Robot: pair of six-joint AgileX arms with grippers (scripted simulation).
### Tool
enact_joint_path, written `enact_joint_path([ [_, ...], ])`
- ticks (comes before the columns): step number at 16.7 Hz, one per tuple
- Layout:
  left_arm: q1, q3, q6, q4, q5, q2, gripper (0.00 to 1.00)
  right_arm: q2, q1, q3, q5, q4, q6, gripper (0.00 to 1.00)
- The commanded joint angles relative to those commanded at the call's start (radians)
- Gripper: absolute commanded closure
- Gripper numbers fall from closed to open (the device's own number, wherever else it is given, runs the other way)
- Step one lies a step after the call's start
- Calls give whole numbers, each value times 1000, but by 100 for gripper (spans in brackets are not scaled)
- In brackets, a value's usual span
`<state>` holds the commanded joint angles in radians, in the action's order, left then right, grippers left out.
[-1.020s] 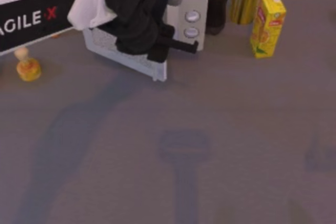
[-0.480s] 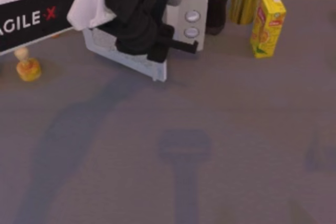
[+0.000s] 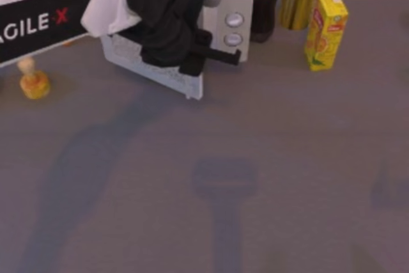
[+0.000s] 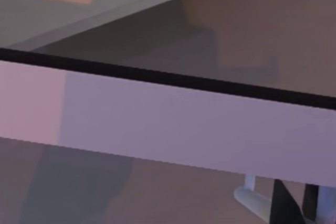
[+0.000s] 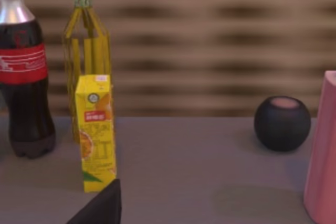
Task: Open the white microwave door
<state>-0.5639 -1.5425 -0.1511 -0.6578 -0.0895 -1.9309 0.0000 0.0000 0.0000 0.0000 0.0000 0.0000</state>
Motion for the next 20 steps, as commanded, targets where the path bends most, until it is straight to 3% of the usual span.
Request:
enact_joint_path([
  [7,-5,4,-1,1,8,0,100,0,0,0,0,0,0,0],
  [14,34,101,123,32,71,75,100,0,0,0,0,0,0,0],
  [20,34,102,125,33,72,76,100,0,0,0,0,0,0,0],
])
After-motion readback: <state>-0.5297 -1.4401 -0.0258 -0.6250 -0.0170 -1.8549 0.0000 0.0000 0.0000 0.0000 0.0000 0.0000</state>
